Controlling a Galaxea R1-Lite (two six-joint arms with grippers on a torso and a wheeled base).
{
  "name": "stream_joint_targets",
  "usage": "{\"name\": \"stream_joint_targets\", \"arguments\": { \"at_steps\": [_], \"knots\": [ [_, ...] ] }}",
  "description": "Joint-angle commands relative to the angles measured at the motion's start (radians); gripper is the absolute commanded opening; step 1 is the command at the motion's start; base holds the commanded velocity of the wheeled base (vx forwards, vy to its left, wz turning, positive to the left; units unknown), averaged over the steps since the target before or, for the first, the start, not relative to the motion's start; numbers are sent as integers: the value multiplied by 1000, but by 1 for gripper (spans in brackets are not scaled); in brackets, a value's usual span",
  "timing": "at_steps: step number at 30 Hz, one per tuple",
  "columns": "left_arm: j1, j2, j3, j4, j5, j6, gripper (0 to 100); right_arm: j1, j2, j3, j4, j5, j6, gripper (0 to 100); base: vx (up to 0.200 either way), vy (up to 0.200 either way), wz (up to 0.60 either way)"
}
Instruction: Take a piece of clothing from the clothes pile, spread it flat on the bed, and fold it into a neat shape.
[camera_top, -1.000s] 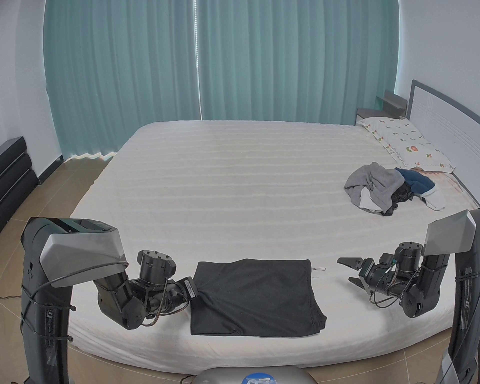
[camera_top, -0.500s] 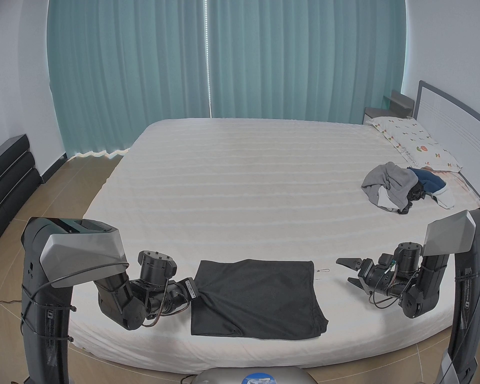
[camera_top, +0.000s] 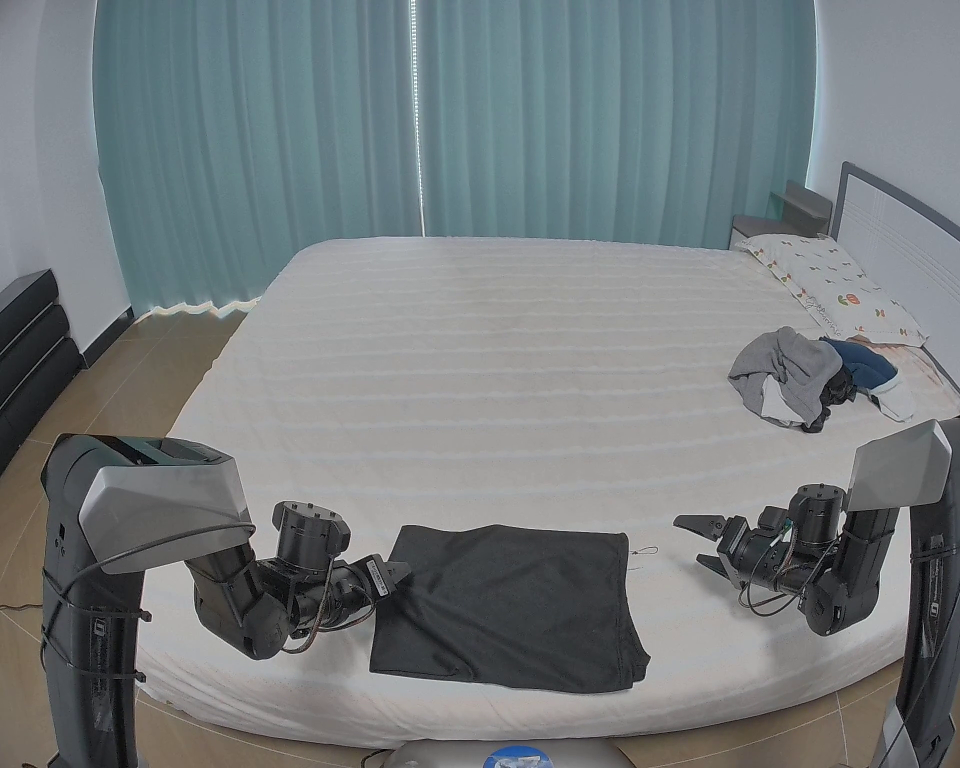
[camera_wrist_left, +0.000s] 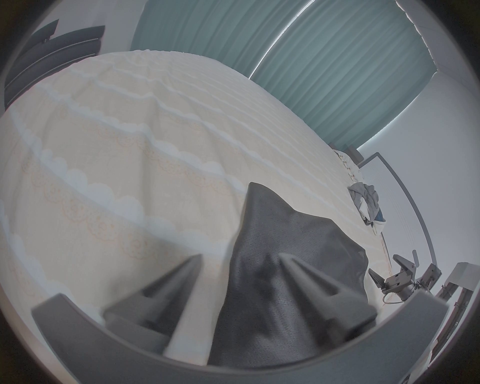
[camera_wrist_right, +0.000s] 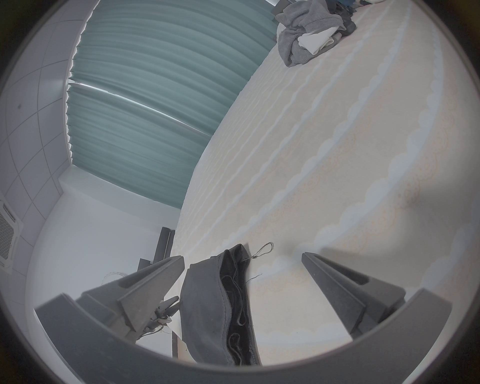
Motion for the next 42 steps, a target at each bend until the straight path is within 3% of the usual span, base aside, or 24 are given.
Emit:
{"name": "stream_joint_targets", "arguments": {
  "at_steps": [1, 7, 12, 17, 22, 26, 28, 32, 36, 39, 40, 42],
  "knots": [
    [0, -3, 13, 0, 14, -25, 100, 0, 1, 0, 1, 0, 0, 100, 0, 0, 0],
    [20, -48, 24, 0, 26, -144, 100, 0, 1, -1, 1, 0, 0, 100, 0, 0, 0],
    [100, -57, 6, 0, 28, -201, 100, 0, 3, -1, -1, -1, -2, 100, 0, 0, 0],
    [178, -56, -16, 2, 12, -199, 100, 8, 7, -13, 11, -6, -11, 100, 0, 0, 0],
    [176, -54, -19, 0, 12, -198, 100, 10, 1, -18, 16, -21, -9, 100, 0, 0, 0],
    [176, -57, -4, 0, 14, -189, 100, 8, -83, 2, 19, -96, -11, 100, 0, 0, 0],
    [176, -59, -2, -2, 26, -181, 100, 2, -123, 17, 30, -102, -12, 100, 0, 0, 0],
    [183, -175, 91, -78, 121, -109, 100, 11, -333, 122, 109, -108, -22, 100, 0, 0, 0],
    [156, -372, 266, -213, 140, 8, 100, 36, -620, 240, 182, -111, -127, 100, 0, 0, 0],
    [141, -497, 348, -244, 164, 132, 100, 37, -804, 277, 274, -116, -219, 100, 0, 0, 0],
    [141, -497, 348, -244, 164, 132, 100, 37, -804, 277, 274, -116, -219, 100, 0, 0, 0],
    [140, -629, 389, -244, 226, 195, 100, 36, -994, 290, 429, -142, -304, 100, 0, 0, 0]
  ]
}}
